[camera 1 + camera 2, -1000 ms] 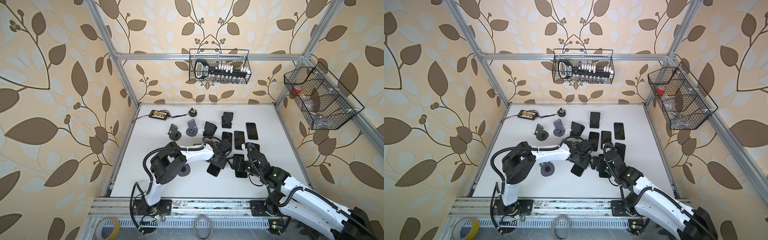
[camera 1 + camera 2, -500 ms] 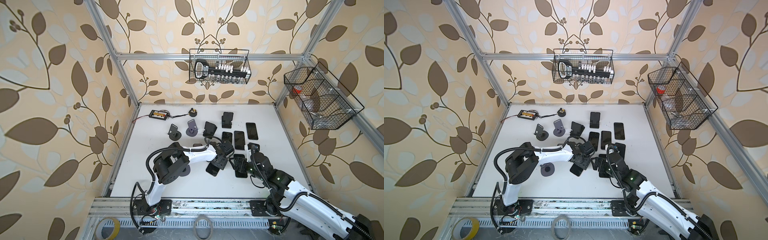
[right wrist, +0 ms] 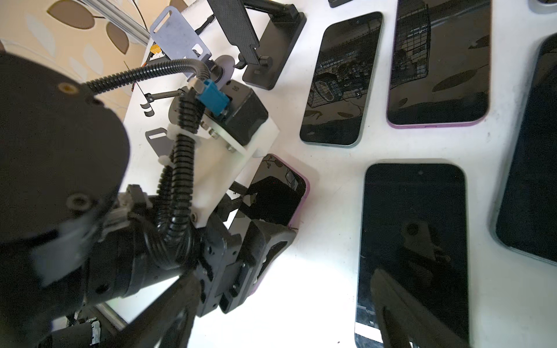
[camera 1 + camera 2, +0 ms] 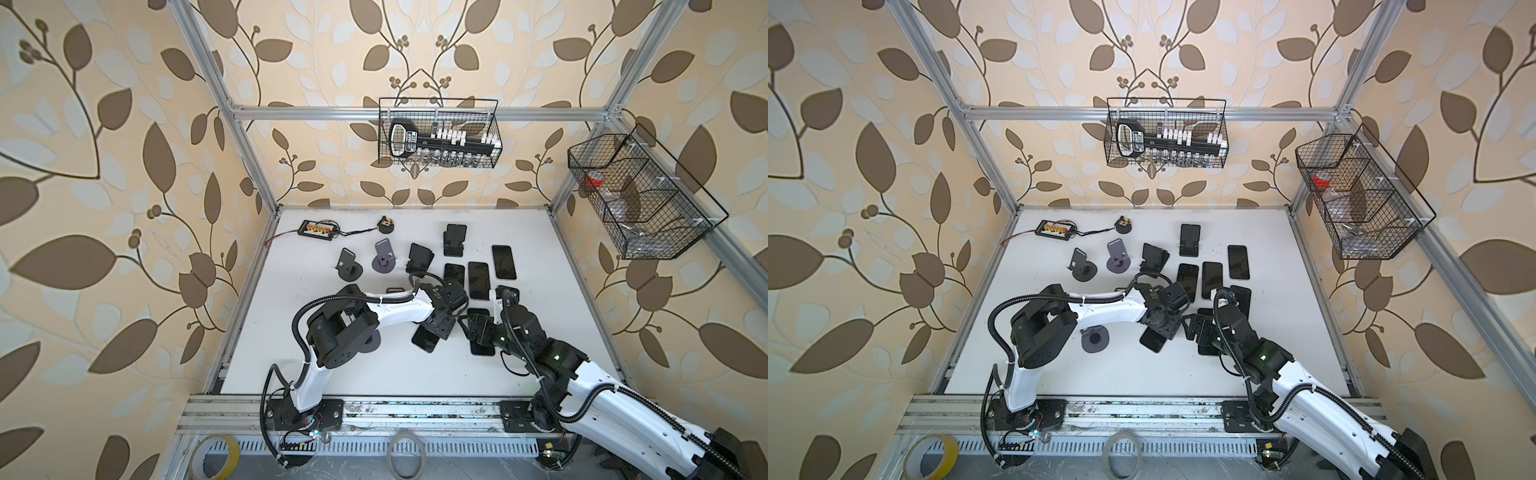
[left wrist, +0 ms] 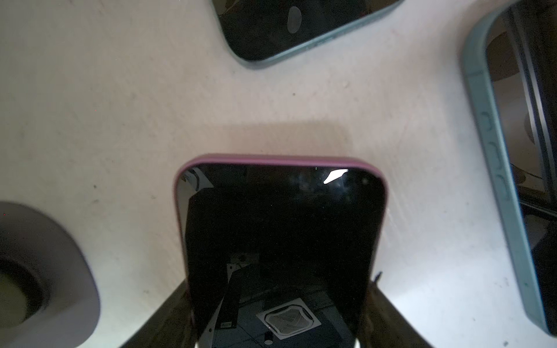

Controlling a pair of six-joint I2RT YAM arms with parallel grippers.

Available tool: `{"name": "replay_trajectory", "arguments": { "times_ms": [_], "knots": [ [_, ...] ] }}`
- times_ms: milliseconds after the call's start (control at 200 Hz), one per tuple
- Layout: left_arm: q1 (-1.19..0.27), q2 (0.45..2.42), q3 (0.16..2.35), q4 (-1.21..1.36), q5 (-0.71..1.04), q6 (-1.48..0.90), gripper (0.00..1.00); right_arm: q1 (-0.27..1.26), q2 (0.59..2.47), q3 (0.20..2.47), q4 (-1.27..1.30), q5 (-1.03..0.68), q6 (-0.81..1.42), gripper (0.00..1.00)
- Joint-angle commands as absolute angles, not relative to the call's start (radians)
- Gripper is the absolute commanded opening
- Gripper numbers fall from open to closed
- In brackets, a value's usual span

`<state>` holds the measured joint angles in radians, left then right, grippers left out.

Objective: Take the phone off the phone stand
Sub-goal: 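Set the purple phone flat on the table and open the left gripper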

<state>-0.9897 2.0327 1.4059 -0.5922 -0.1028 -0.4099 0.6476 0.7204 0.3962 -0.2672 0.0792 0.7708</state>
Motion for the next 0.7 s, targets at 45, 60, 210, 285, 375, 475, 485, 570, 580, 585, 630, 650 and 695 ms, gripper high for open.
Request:
{"name": "replay_trajectory", "arguments": {
  "times_ms": [45, 60, 210, 285, 375, 475, 485, 570, 580, 585, 630, 650, 695],
  "knots": [
    [-0.994, 2.089, 1.339, -0.624, -0.05, -0.422, 0.53, 0.645, 0.719, 0.385, -0.279, 0.093, 0.781, 0.9],
    [-0.994, 2.088, 1.339, -0.624, -0.049, -0.422, 0.53, 0.645, 0.719, 0.385, -0.279, 0.095, 0.781, 0.9],
    [-0.994, 2.075, 1.335, -0.617, -0.049, -0.423, 0.57, 0.645, 0.718, 0.388, -0.278, 0.096, 0.782, 0.9],
    [-0.994, 2.067, 1.333, -0.612, -0.049, -0.422, 0.58, 0.646, 0.717, 0.39, -0.278, 0.097, 0.782, 0.9],
    [-0.994, 2.062, 1.333, -0.607, -0.045, -0.423, 0.58, 0.645, 0.715, 0.392, -0.279, 0.097, 0.782, 0.9],
    [-0.994, 2.059, 1.33, -0.606, -0.04, -0.422, 0.6, 0.645, 0.715, 0.391, -0.279, 0.096, 0.782, 0.9],
    [-0.994, 2.059, 1.33, -0.605, -0.041, -0.422, 0.6, 0.645, 0.715, 0.391, -0.279, 0.095, 0.782, 0.9],
    [-0.994, 2.049, 1.324, -0.598, -0.044, -0.425, 0.61, 0.645, 0.716, 0.393, -0.279, 0.092, 0.784, 0.9],
    [-0.994, 2.047, 1.323, -0.597, -0.046, -0.425, 0.61, 0.644, 0.718, 0.393, -0.278, 0.093, 0.784, 0.9],
    [-0.994, 2.047, 1.323, -0.597, -0.046, -0.425, 0.61, 0.644, 0.718, 0.393, -0.279, 0.093, 0.783, 0.9],
    [-0.994, 2.042, 1.32, -0.595, -0.048, -0.426, 0.64, 0.645, 0.718, 0.394, -0.279, 0.092, 0.783, 0.9],
    [-0.994, 2.039, 1.318, -0.593, -0.05, -0.427, 0.66, 0.645, 0.72, 0.394, -0.278, 0.091, 0.783, 0.9],
    [-0.994, 2.033, 1.316, -0.589, -0.05, -0.427, 0.68, 0.645, 0.721, 0.396, -0.276, 0.089, 0.782, 0.9]
  ]
}}
